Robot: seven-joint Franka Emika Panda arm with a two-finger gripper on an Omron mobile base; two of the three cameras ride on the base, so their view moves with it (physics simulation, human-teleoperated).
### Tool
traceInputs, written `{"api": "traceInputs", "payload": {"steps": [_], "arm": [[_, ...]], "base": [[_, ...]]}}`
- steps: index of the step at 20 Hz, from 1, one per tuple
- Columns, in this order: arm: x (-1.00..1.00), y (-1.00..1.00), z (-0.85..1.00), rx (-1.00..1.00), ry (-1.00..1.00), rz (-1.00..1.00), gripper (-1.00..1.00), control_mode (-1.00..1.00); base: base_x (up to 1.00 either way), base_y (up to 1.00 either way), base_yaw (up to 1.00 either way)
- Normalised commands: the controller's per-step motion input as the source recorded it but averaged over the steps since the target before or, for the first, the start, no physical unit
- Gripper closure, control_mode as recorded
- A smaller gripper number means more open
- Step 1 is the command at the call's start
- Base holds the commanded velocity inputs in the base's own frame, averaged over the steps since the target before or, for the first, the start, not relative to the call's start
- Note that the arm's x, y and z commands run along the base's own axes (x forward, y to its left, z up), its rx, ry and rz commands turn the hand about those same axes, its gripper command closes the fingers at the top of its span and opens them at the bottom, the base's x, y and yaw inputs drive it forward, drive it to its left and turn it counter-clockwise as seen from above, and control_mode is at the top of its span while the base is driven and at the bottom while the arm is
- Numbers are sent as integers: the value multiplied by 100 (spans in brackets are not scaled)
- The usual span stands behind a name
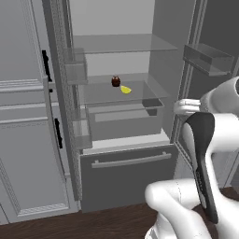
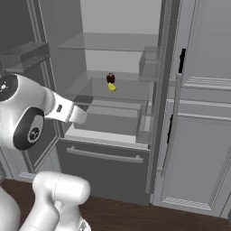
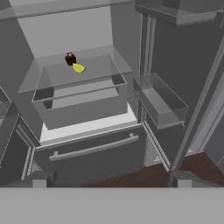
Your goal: Grab a lemon wedge from the fridge and one ice cube from the ice bowl, and put them in the glass of lemonade.
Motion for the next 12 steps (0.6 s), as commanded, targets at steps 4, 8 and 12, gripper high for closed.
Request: {"api": "traceInputs", "payload": {"steps": [4, 8, 12], "arm": [[-53, 10, 0, 0, 0, 6, -100, -100], [-28, 1, 0, 0, -9, 2, -100, -100], [-7, 0, 0, 0, -5, 0, -100, -100]], "base": [[0, 0, 0], [0, 0, 0], [0, 0, 0]]}}
